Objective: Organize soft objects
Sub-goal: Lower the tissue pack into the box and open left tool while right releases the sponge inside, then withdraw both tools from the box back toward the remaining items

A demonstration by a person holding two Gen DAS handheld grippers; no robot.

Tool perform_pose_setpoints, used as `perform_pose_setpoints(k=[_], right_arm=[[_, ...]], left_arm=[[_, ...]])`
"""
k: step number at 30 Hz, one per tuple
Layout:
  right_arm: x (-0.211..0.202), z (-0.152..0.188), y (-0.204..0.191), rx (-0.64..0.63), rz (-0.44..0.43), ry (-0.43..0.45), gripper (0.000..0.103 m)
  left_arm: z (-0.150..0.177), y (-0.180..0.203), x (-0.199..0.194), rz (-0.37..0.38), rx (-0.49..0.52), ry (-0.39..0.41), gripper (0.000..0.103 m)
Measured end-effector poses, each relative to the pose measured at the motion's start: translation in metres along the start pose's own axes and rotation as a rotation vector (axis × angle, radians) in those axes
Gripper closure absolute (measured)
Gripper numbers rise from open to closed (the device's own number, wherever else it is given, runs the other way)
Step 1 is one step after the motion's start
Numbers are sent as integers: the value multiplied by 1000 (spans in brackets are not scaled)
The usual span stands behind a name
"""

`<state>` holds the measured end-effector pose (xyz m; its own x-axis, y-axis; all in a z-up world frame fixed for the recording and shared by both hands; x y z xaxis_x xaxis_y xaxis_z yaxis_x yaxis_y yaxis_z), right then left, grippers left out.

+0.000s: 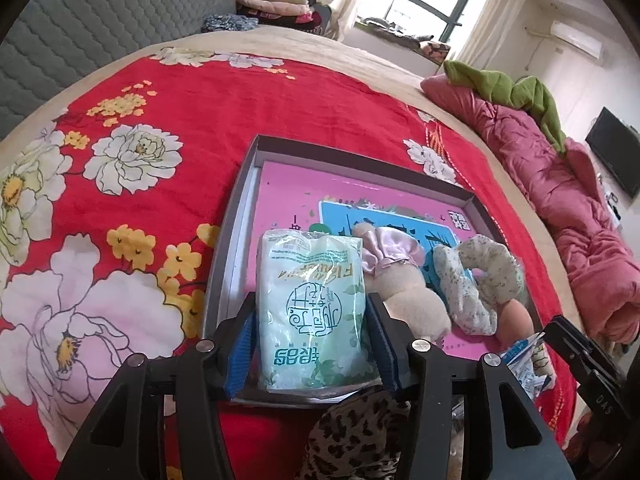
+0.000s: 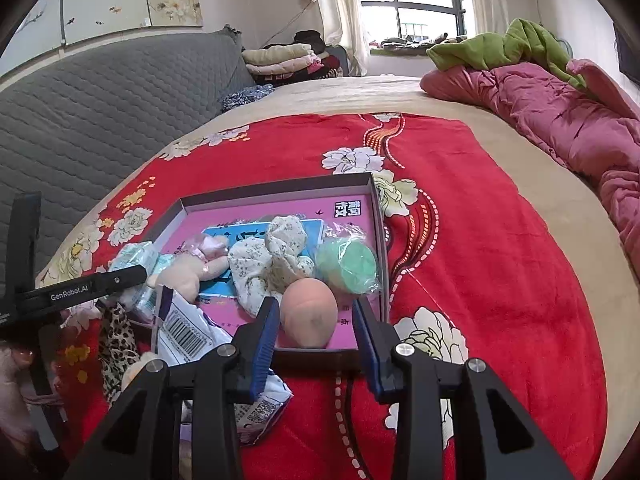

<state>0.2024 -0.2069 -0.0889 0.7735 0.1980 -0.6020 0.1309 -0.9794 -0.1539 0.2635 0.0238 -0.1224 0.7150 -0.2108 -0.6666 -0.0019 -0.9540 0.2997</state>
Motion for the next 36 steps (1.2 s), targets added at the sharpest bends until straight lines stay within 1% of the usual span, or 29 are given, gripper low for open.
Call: perform_pose_setpoints(k=[2,3,7,8,10,15,16,18,19,24,26,31,36], right_arm=[[-2,-2,-1,-6,-5,4,65],[-2,-2,-2,-9,-5,4,65],[-4,-2,-6,-21,-14,4,65],[-4,-1,-7,-28,-14,1,64],[-6,-1,-9,-34,-14,3,58],[-8,-2,-11,-40,-23,-1,57],[-8,-2,-12,-44,-21,0,56],[-10,-3,-14,-49,-25,3,51],[-11,-4,-14,-55,-21,7,50],[-14,-6,-14,-74,-10,14,50],[-16,-8,-14,-72,-8,18,47],[-22,-11,-11,-67,-5,29,43],[-29,-16,-10,-61,-6,46,42]], left_arm=[[0,0,1,8,-13,0,43],[0,0,2,13,-16,1,42],[-1,2,2,18,-17,5,41],[-1,2,1,24,-22,4,41],[-2,2,0,27,-24,7,40],[-5,2,-6,23,-23,21,40],[-6,1,-7,25,-26,23,40],[-6,1,-10,29,-30,25,40],[-7,1,-12,28,-31,29,40],[-9,2,-21,26,-19,42,39],[-9,2,-24,26,-21,46,35],[-14,2,-37,5,-4,73,32],[-18,2,-51,3,-4,93,29]])
Point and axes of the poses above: each gripper's, at about its wrist camera, not at the fingertips, and x roughly the way its jaws point, y to its right, z to its underside, the point moved 9 cm from there along x, roughly the way its jaws point, and after that the axes turned 7 degrees about y, right-handed, at the moved point
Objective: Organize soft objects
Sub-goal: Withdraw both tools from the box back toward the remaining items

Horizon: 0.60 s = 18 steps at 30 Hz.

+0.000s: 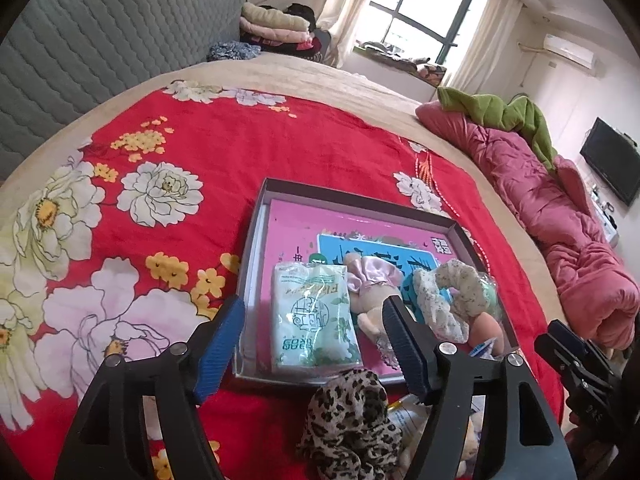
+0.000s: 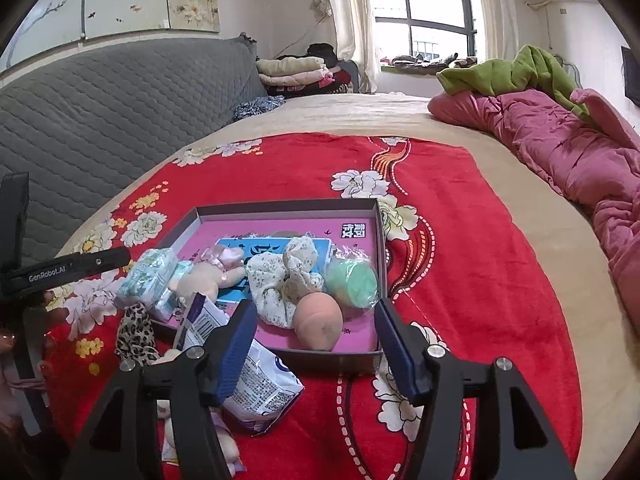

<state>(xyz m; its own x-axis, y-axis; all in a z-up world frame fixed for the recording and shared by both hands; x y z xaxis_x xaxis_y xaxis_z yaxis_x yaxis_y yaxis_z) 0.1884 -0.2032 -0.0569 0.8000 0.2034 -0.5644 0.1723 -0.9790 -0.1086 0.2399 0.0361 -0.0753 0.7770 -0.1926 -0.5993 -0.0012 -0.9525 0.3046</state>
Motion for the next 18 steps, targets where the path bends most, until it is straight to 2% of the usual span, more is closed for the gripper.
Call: perform_pose_setpoints(k=[14,18], right_arm=[[-26,-16,0,6,-22,61,41],[-32,-18,-1,8,-37,70,36]], left_arm=[[4,8,-33,-18,35,9,29],[6,9,-43,-26,34,12,29]])
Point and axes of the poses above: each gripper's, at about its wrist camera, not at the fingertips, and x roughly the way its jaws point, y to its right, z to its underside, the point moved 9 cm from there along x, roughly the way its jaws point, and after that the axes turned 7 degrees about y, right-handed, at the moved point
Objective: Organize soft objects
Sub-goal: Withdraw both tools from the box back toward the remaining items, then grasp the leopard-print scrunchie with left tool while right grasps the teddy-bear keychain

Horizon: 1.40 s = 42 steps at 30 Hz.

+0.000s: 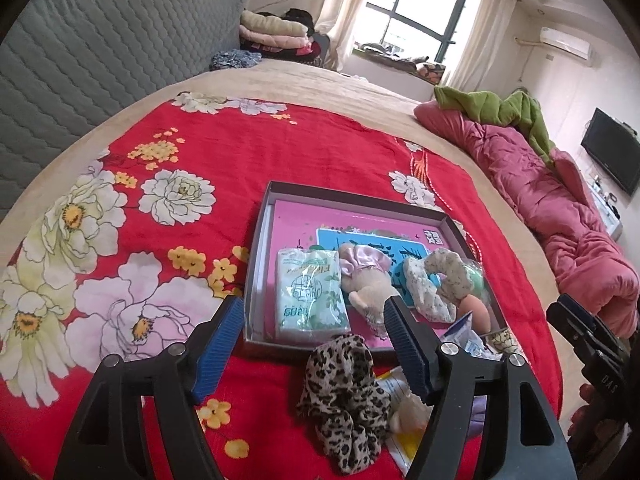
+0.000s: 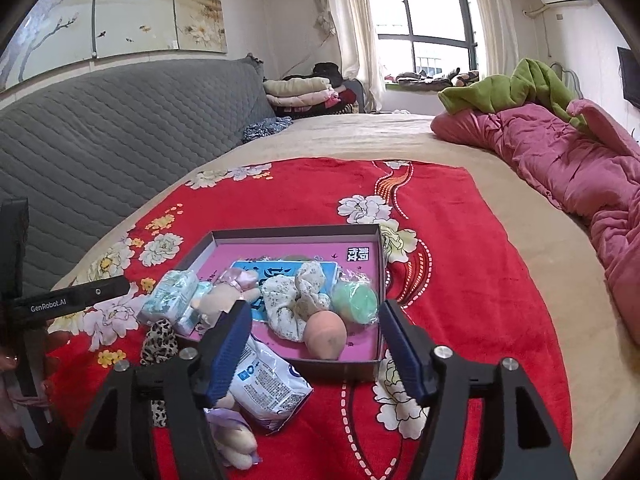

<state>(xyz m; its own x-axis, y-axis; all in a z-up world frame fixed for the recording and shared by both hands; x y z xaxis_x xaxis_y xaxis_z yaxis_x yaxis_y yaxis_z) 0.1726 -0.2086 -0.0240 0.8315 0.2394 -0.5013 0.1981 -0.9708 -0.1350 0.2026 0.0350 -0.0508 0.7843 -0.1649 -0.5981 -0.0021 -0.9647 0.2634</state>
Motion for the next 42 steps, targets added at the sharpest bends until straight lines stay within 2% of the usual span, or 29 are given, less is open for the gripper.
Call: perform_pose_setpoints(k=[18,25,42], right_arm=[[-28,14,-19,-19,-64,-10,36],[-37,26,-39,-76,-99,-30,36],[-45,57,-69,-173,-167,-72,36]], left_arm=[[15,7,-41,-28,21,-17,29],[21,13,-56,-33,45,-20,29],[49,25,-65,-36,71,-86,29]])
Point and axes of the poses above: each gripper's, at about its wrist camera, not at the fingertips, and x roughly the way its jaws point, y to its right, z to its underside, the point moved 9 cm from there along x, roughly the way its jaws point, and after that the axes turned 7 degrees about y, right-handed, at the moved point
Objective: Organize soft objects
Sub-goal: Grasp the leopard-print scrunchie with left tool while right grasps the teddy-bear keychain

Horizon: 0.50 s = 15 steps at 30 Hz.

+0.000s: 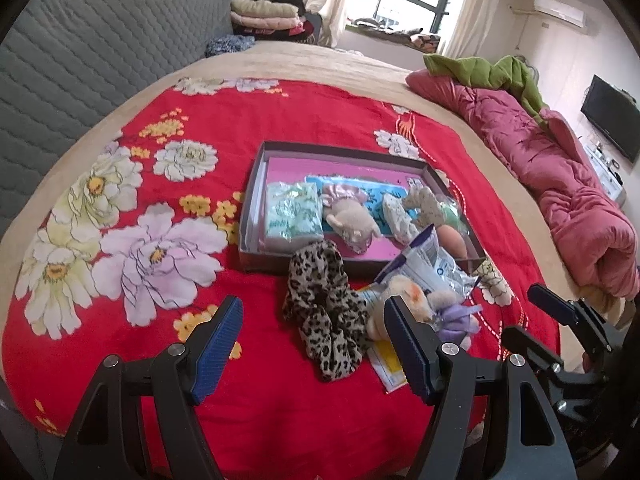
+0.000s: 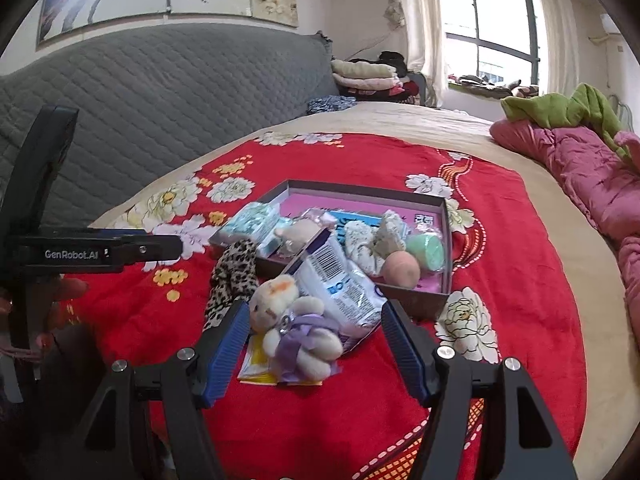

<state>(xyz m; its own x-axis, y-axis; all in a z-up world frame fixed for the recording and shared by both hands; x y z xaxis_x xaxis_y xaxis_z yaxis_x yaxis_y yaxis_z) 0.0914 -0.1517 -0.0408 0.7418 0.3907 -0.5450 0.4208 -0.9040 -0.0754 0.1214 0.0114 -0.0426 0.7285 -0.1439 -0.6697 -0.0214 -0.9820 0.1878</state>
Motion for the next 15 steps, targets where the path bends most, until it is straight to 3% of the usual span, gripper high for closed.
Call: perform_pose_setpoints(k=[15], right_arm=[[18,22,-15,-40,-28,-49,35]], left_arm=[[21,2,19,16,-5,-56,29]])
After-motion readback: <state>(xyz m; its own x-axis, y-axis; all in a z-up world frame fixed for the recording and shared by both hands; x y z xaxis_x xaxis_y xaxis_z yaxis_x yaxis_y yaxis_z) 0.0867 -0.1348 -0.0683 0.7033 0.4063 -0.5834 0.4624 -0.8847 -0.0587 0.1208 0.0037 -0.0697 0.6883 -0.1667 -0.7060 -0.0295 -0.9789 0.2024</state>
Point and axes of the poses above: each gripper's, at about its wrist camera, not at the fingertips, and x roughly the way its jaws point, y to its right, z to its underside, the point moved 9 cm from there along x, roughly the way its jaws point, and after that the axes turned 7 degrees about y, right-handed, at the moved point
